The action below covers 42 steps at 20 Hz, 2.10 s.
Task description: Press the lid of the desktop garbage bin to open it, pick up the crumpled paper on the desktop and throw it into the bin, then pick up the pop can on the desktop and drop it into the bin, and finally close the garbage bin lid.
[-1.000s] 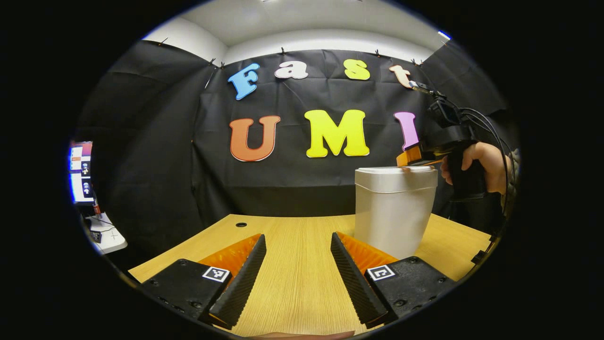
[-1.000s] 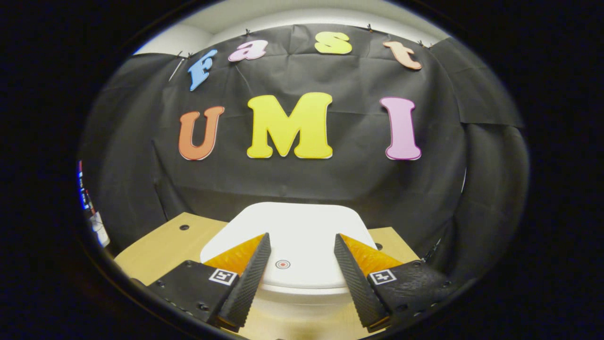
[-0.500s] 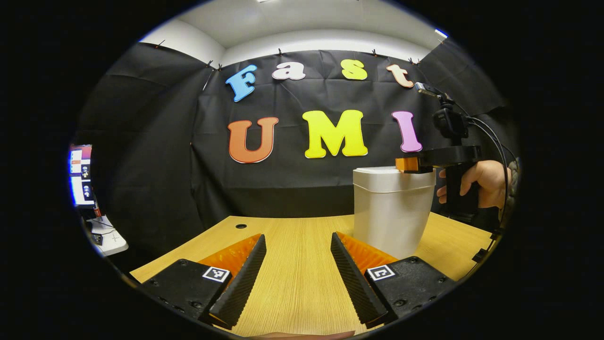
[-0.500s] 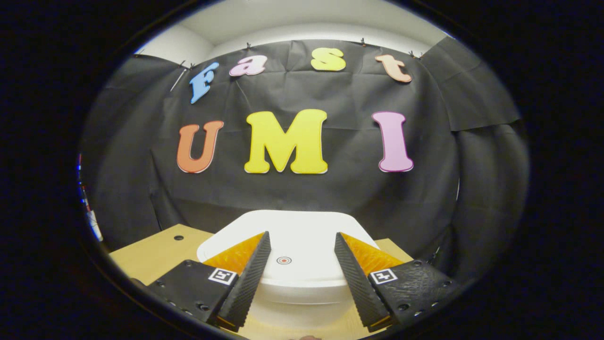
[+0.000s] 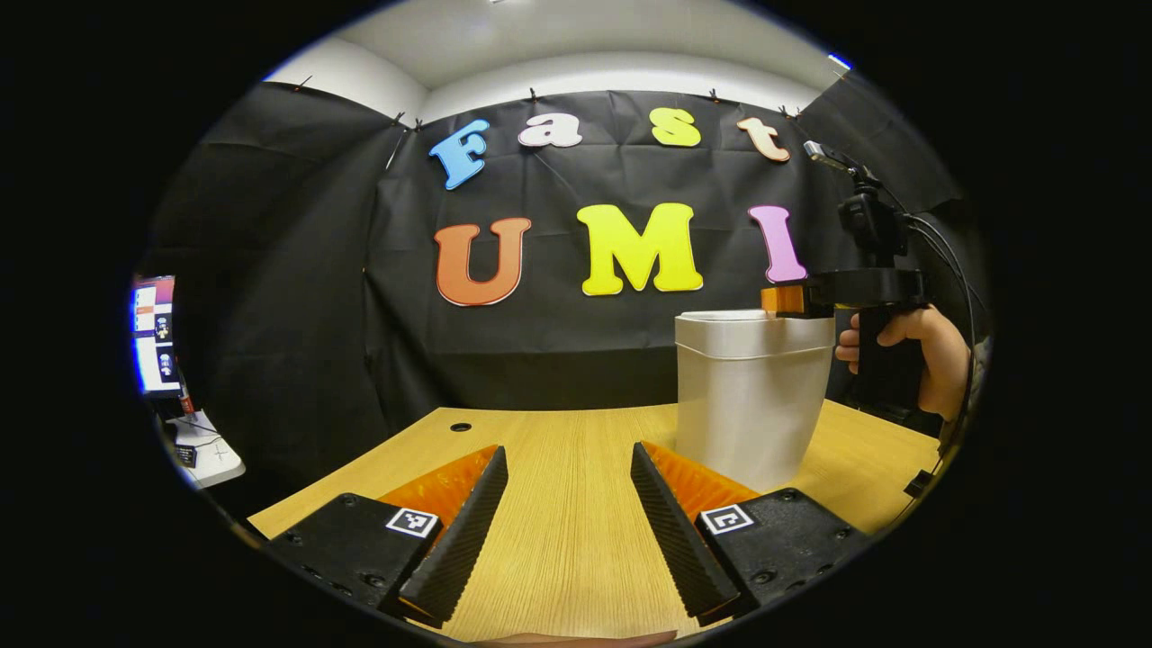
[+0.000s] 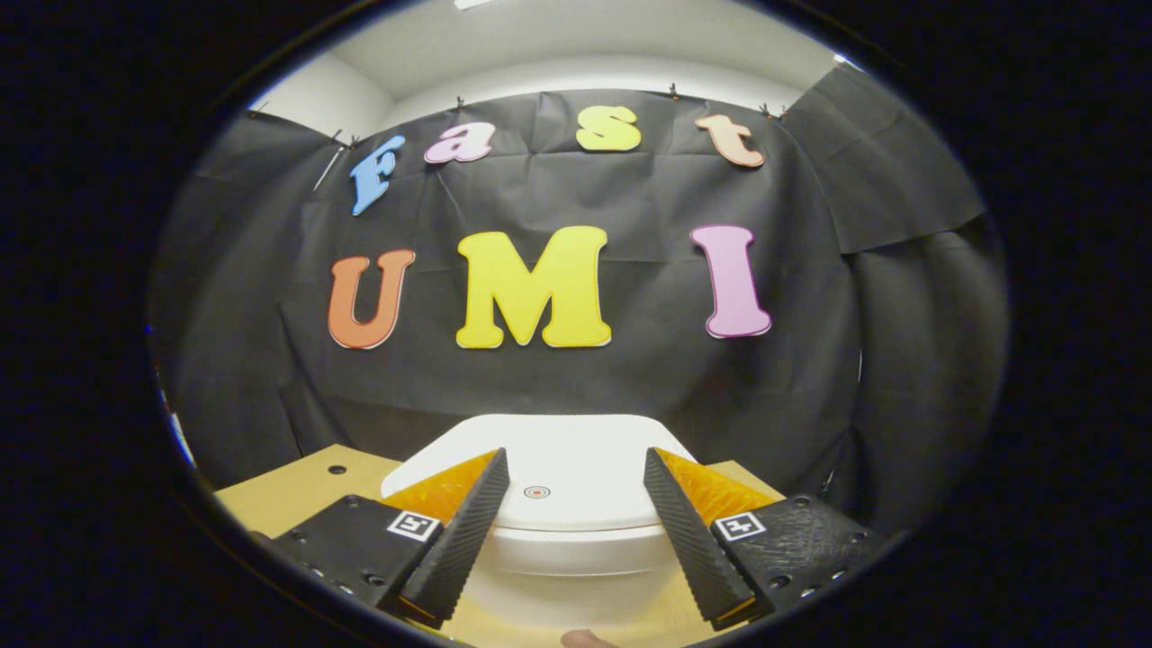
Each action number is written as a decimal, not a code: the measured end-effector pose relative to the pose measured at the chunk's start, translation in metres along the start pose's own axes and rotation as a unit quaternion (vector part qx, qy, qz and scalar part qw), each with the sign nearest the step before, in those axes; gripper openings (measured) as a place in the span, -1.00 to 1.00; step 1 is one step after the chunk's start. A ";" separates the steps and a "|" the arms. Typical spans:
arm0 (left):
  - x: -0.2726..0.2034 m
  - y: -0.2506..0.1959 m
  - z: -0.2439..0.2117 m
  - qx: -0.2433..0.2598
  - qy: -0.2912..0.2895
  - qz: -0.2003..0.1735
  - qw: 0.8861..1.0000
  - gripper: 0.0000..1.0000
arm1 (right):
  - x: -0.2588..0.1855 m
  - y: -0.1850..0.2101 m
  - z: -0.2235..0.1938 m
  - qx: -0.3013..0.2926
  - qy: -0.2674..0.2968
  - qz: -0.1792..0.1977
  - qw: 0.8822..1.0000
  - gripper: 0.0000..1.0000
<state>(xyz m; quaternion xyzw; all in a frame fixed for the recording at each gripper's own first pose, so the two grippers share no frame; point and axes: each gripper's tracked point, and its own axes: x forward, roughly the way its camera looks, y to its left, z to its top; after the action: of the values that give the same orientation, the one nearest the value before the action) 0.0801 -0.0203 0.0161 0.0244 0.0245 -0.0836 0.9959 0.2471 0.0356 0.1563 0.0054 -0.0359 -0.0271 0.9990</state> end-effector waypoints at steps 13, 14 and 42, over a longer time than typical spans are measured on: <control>0.000 0.000 -0.001 -0.003 0.001 -0.002 1.000 0.80 | -0.002 -0.002 -0.006 0.006 0.039 0.001 0.999 0.88; 0.000 0.000 0.000 -0.003 0.001 -0.002 1.000 0.80 | -0.001 -0.002 -0.011 -0.002 0.048 0.001 0.999 0.89; -0.028 -0.017 0.034 -0.001 -0.055 -0.012 0.998 0.80 | -0.212 -0.070 -0.050 -0.063 -0.055 0.010 0.996 0.90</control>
<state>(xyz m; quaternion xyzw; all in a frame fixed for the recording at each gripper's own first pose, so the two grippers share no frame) 0.0513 -0.0342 0.0506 0.0187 -0.0295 -0.0963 0.9947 0.0361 -0.0220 0.0908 -0.0595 -0.0892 -0.0193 0.9940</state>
